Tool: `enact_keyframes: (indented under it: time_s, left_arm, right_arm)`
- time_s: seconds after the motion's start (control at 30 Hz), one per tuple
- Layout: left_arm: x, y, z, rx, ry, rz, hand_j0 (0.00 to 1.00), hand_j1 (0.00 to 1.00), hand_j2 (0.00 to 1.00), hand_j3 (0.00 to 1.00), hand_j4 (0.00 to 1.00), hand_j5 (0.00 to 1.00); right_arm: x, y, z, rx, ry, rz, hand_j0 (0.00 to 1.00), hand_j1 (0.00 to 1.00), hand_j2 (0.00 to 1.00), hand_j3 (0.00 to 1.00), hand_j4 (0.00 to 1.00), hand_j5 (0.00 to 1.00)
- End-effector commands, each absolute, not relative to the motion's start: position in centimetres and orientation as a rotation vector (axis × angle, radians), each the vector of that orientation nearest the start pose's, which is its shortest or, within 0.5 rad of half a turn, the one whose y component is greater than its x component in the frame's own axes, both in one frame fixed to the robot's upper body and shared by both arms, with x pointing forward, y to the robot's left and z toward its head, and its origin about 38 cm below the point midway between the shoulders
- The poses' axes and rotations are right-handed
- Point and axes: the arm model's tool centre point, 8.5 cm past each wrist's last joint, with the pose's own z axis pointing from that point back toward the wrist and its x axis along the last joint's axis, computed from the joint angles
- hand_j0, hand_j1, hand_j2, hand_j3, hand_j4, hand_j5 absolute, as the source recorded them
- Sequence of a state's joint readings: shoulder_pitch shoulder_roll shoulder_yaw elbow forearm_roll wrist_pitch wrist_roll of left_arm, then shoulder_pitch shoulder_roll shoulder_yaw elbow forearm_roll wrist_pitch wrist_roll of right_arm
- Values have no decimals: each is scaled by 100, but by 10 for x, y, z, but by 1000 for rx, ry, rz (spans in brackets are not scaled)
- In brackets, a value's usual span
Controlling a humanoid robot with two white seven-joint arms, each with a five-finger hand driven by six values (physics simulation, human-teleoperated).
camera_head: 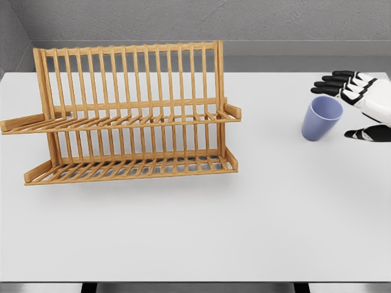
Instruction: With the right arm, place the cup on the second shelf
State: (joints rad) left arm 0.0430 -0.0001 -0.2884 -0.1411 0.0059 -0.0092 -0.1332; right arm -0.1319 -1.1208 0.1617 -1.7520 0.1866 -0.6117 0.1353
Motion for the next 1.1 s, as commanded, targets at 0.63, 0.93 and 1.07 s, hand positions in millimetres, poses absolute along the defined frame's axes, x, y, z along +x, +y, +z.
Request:
enact_keyframes:
  time_s: [0.63, 0.93, 1.07]
  left_arm:
    - [18, 247, -264, -74, -75, -291, 100, 100, 100, 100, 100, 100]
    - [18, 247, -264, -74, -75, -291, 100, 100, 100, 100, 100, 100]
    - [18, 247, -264, -74, -75, -291, 100, 100, 100, 100, 100, 100]
  right_arm:
    - [433, -406, 299, -534, -1406, 1865, 100, 100, 100, 100, 100, 100]
    - [444, -401, 296, -524, -1405, 1856, 100, 100, 100, 100, 100, 100]
    - [452, -397, 275, -474, -1355, 1871, 100, 100, 100, 100, 100, 100]
